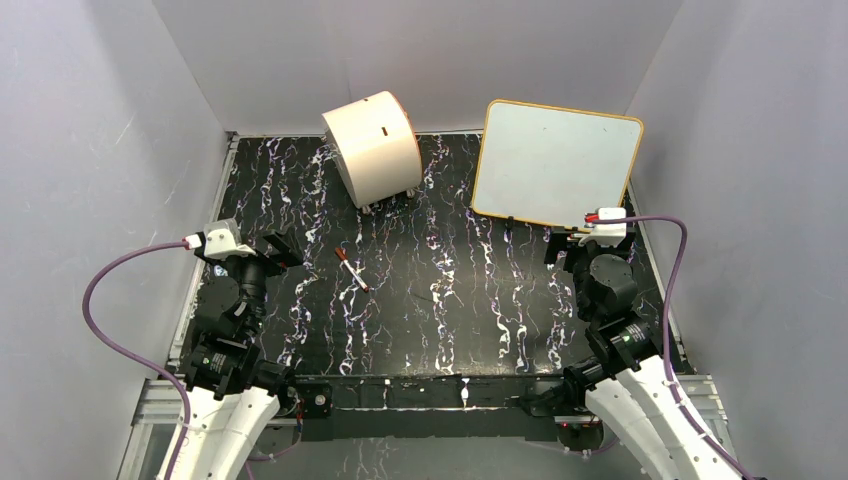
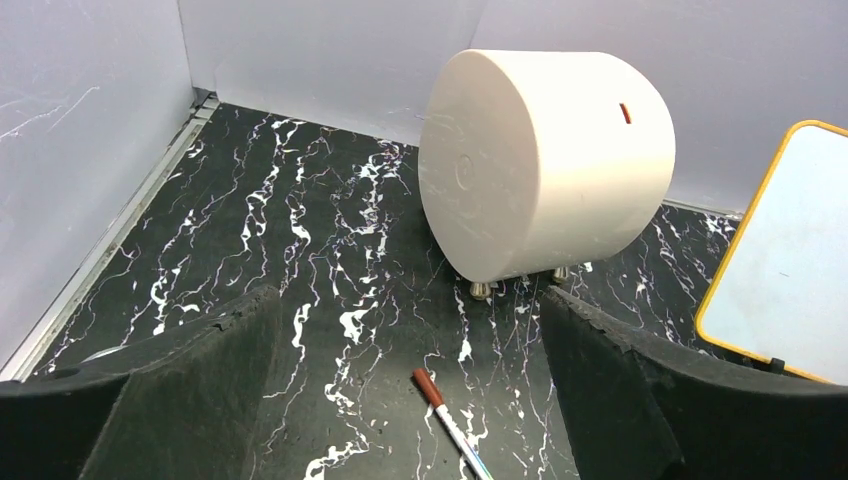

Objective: Write a sentence on the whiteboard
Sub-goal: Move the whiteboard stand to the center of the board.

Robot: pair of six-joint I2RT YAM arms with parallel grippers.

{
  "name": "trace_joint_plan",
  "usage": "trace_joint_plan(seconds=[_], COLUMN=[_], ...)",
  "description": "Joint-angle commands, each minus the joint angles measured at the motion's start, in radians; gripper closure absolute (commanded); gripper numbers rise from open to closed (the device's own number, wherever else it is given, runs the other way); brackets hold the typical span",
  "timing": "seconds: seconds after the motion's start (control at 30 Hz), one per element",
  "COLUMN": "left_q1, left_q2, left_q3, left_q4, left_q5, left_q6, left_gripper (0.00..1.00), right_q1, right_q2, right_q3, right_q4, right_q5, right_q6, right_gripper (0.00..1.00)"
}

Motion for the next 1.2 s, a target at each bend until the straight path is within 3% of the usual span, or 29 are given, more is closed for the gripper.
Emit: trace_joint_plan(seconds=[0.0,0.53,0.83,1.0,1.17], left_q1=[-0.001,-0.001,-0.002,-0.001,-0.005], left_q2=[0.006,0.038,0.063,0.035,0.024], left_q3=[-0.011,-0.015,0.010,-0.003,-0.017], left_q4=[0.039,0.017,-0.101,-0.135,-0.130], left_q5=[0.016,0.072,0.082,0.167,0.142], left_q6=[0.020,0.018,-0.043,-0.004,-0.004], left_gripper=[0.03,0.03,0.03,0.03,0.03], right_q1=[0.001,0.001,0.000,0.000,0.000], right_q2=[-0.012,0.057,0.272,0.403,0.525], right_q3=[-0.007,0.036,0.137,0.166,0.150], right_q4=[0.077,0.018,-0.103,-0.082,0.037], right_q5=[0.023,-0.011,-0.156,-0.146,-0.090], right_q6=[-0.022,0.067,0.207,0.253,0.298], right_gripper=[0.01,0.01,0.01,0.02,0.08])
